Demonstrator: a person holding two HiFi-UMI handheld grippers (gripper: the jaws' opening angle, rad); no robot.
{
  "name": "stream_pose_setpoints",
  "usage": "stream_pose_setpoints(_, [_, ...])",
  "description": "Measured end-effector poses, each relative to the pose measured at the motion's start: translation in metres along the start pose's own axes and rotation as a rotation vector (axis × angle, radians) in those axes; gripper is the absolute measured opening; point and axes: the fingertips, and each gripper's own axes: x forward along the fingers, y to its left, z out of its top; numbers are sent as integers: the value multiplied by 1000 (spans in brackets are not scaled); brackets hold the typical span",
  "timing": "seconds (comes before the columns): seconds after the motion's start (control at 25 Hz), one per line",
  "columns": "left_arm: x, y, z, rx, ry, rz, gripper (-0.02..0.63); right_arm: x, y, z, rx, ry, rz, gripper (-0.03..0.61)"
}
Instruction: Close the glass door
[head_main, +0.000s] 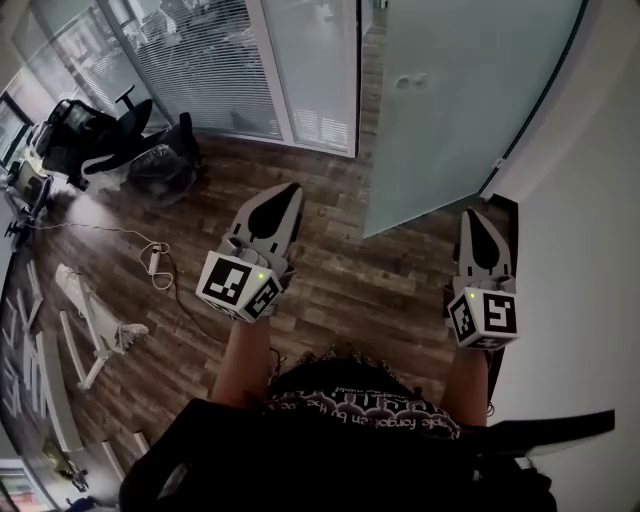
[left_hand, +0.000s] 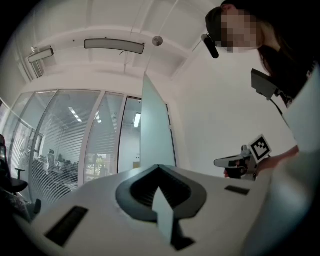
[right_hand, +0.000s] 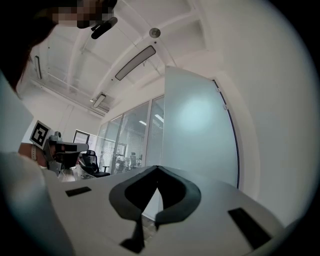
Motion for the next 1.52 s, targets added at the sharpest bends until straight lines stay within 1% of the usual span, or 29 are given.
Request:
stream_pose_setpoints(0.16, [-3,-3,-7,-4,8,16,3,0,2,-4,-8,2,35,3])
stream_pose_setpoints(0.36, [-9,-8,-10,-70,-1,36,3,1,1,-10,-4,13,70,3])
stream_pose_setpoints(0.52, [-16,-10,-17,-62,21,54,3,4,3,-17,25,23,105,3])
stream_pose_setpoints(0.68, [-4,-4,-28,-78,35,49,2,19,-1,-28,32,60,95,3])
stream_pose_setpoints(0.76, [7,0,-33,-81,37,32,3,28,-4,-32,36,72,83,3])
stream_pose_setpoints(0.84, [22,6,-37,-64,42,3,2,40,-9,-32,45,68,73,3])
stream_pose_setpoints(0.92, [39,16,-43,-50,45,-15,2,58,-12,-34,37,60,61,3])
stream_pose_setpoints(1.04, [66,41,-49,-58,36,-20,2,88,-16,-38,19,53,48,3])
stream_pose_setpoints(1.24, [109,86,-47,-55,5,-29,3,142,-24,-43,25,53,46,3])
stream_pose_setpoints(1.52, [140,136,-56,-70,11,-20,2,195,-30,-46,24,53,28,3])
